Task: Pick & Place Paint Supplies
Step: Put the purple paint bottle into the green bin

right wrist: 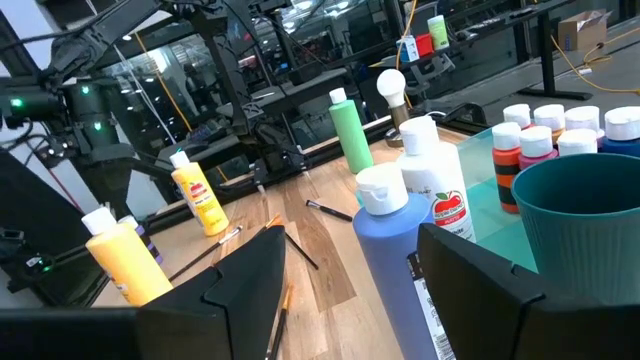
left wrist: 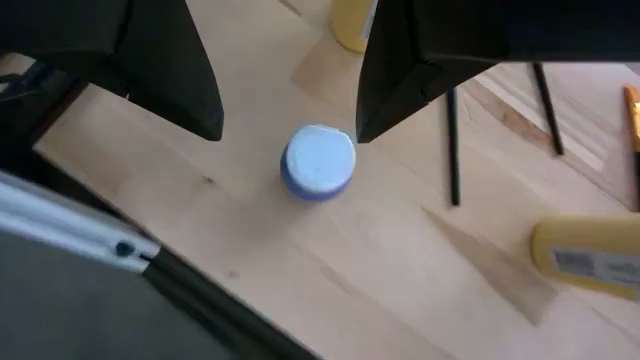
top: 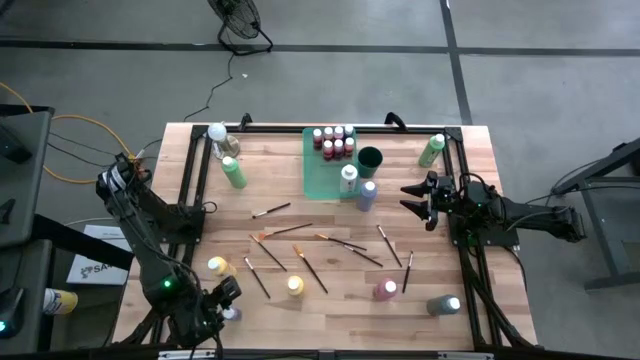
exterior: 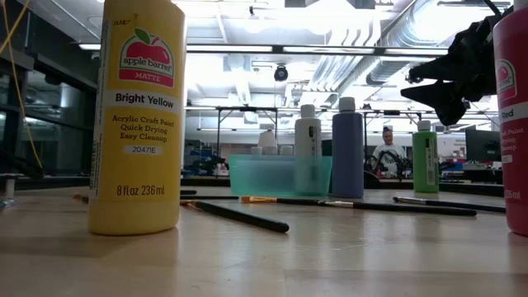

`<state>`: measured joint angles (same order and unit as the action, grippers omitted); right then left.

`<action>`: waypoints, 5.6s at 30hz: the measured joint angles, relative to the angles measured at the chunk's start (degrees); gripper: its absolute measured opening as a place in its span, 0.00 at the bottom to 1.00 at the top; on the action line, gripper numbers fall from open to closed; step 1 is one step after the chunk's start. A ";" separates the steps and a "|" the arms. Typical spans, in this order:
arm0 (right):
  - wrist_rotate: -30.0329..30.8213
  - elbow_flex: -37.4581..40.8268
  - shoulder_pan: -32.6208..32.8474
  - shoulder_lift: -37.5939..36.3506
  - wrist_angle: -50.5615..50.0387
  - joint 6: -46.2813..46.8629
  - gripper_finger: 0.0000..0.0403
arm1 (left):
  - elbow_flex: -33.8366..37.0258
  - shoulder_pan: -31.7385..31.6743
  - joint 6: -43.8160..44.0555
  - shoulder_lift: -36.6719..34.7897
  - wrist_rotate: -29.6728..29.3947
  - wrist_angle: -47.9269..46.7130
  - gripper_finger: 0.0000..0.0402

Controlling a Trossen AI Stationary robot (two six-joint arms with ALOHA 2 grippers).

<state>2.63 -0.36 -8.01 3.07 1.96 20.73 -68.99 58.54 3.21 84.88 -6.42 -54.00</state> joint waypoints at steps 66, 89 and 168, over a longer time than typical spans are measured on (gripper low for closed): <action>0.00 0.02 0.00 -0.02 0.00 0.00 0.55 | -0.97 -5.15 11.63 6.34 1.51 2.37 0.30; 0.00 0.02 0.01 -0.01 -0.01 0.00 0.55 | -18.95 -38.46 4.22 6.23 0.47 -16.66 0.30; 0.00 0.02 0.00 0.00 0.00 0.00 0.55 | -38.24 -88.19 -20.91 35.94 1.78 1.26 0.36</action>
<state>2.63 -0.34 -8.01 3.07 1.96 20.73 -107.23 -29.65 -17.69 120.82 -4.64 -52.74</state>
